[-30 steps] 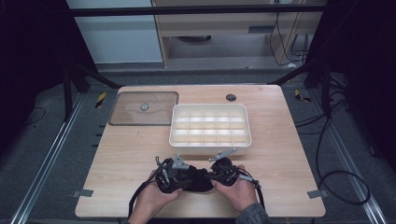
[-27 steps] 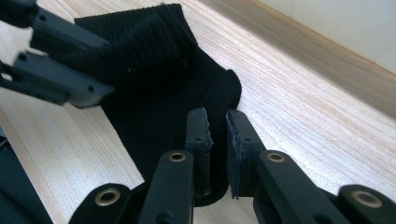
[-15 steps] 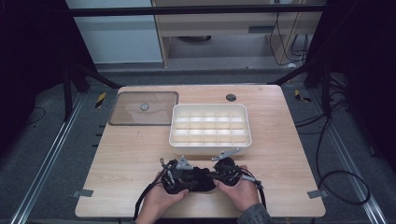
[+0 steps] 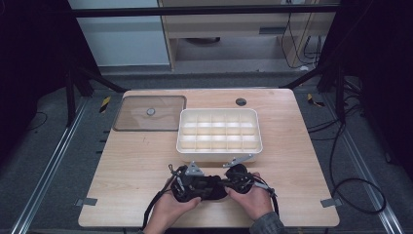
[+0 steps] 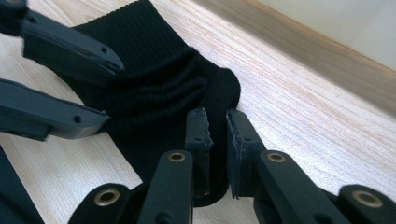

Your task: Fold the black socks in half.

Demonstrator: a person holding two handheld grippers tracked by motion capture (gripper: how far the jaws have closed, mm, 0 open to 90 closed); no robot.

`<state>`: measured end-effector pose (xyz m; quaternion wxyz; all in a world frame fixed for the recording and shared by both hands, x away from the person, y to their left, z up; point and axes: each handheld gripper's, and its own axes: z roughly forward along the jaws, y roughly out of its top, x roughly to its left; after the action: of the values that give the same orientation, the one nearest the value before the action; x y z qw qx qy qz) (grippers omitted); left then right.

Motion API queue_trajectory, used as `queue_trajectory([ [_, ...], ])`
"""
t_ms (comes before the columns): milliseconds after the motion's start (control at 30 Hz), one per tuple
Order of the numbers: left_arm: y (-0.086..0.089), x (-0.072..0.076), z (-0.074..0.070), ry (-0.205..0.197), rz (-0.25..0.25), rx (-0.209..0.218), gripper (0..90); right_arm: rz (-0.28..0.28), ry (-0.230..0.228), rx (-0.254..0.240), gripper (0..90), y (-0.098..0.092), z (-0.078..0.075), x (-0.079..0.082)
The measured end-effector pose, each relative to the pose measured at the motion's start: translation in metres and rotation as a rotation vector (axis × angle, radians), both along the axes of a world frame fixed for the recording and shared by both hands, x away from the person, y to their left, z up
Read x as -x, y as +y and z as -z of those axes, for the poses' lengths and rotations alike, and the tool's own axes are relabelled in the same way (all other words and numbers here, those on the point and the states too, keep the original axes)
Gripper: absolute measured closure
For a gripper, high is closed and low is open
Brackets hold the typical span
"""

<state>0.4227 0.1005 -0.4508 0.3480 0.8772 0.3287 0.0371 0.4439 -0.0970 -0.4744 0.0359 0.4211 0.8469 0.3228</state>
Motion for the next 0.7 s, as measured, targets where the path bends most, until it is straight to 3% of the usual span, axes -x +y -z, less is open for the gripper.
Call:
queue_trajectory([
  [200, 0.002, 0.001, -0.009, -0.02, -0.001, -0.02, 63.6, -0.001, 0.0, 0.015, 80.5, 0.001, 0.001, 0.001],
  [533, 0.023, -0.001, -0.025, -0.076, -0.04, -0.09, 56.8, 0.006, -0.016, 0.035, 80.4, -0.002, -0.005, -0.001],
  [700, 0.041, -0.004, -0.028, -0.079, -0.088, -0.074, 50.0, 0.002, -0.026, 0.055, 80.4, -0.002, -0.007, -0.003],
])
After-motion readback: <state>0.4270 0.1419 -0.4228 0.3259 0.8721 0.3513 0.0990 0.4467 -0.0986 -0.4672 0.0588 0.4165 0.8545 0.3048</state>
